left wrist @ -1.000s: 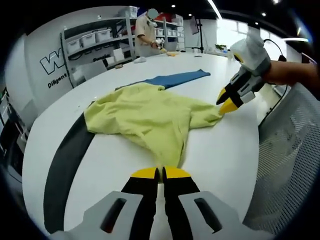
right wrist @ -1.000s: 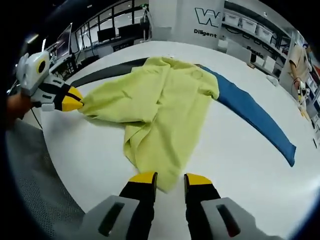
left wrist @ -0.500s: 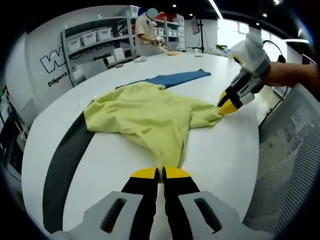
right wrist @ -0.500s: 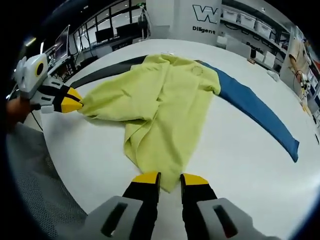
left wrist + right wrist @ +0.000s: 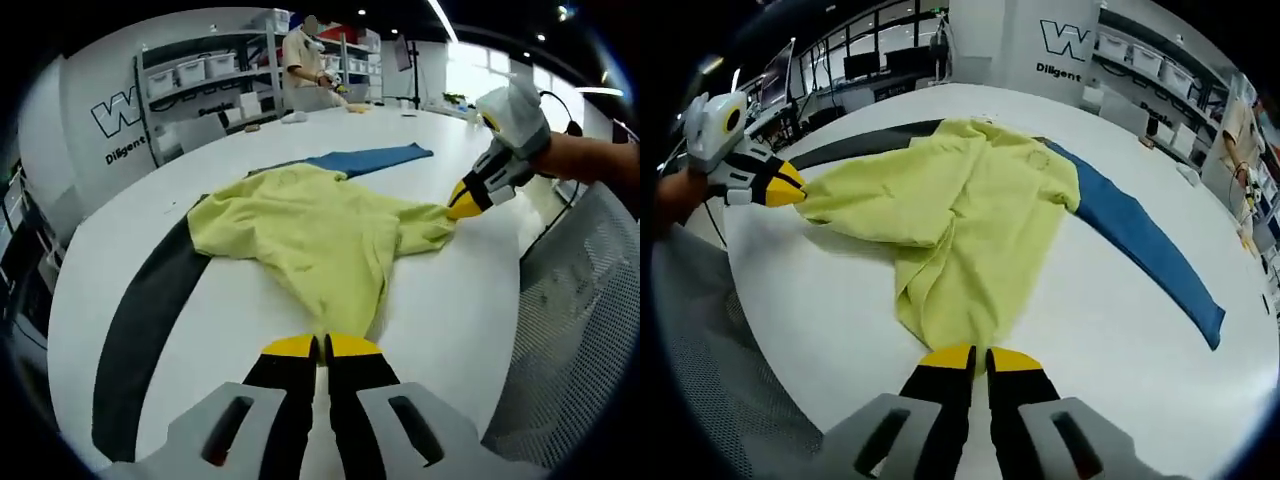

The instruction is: Fold the garment on the visible template until the final outline fits inside the template.

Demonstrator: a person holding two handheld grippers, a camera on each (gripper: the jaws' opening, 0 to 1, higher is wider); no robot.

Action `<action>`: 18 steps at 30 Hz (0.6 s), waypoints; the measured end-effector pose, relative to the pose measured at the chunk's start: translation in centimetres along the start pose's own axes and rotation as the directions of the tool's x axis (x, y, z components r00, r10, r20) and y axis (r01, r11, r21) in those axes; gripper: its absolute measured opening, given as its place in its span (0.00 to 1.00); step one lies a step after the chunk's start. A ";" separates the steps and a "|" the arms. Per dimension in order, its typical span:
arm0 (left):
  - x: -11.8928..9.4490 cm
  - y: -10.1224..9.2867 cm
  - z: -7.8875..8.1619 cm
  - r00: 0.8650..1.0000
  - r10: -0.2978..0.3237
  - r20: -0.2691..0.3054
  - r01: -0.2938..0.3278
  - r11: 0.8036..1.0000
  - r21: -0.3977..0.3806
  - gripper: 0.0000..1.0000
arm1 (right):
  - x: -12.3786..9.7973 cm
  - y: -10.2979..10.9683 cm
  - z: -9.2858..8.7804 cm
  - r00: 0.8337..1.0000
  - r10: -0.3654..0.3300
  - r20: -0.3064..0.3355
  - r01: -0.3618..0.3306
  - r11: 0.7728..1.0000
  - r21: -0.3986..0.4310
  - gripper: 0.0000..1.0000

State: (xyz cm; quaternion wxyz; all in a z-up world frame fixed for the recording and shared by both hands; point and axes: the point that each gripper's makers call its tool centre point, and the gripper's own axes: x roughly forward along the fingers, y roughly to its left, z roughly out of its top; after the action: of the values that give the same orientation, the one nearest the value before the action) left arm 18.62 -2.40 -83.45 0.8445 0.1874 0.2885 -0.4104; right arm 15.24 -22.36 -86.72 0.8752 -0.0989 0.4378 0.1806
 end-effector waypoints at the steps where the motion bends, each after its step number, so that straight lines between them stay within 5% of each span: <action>1: 0.0 0.0 0.0 1.000 0.000 0.001 0.000 1.000 -0.004 0.00 | 0.1 0.0 -0.1 1.000 0.004 -0.002 -0.004 1.000 0.008 0.02; 5: 0.0 0.0 0.0 1.000 0.000 -0.002 0.000 1.000 -0.004 0.00 | 0.0 0.1 -0.2 1.000 0.011 -0.006 -0.011 1.000 0.024 0.02; 7: -0.5 0.6 -0.1 1.000 0.011 -0.011 -0.011 1.000 -0.015 0.00 | 0.0 0.1 0.1 1.000 0.011 -0.003 -0.011 0.999 -0.040 0.02; 11: -4.5 4.3 -1.5 0.999 0.034 -0.016 -0.036 0.988 -0.149 0.00 | -3.2 -1.1 2.7 0.999 -0.029 0.042 0.033 0.994 -0.100 0.02; 12: -5.9 6.2 -3.2 0.997 0.055 -0.045 -0.062 0.982 -0.178 0.00 | -3.3 -1.7 2.6 0.999 -0.034 0.035 0.038 0.994 -0.101 0.02; 18: -7.6 6.7 -4.6 0.997 0.026 -0.075 -0.048 0.953 -0.298 0.00 | -3.7 -2.7 1.7 0.999 -0.042 -0.008 0.041 0.995 -0.095 0.02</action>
State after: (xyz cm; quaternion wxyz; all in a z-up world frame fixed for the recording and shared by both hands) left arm 18.70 8.54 -81.55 0.8600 0.0768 0.3735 -0.3391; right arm 15.48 -25.12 -82.72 0.8708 -0.1503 0.4311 0.1826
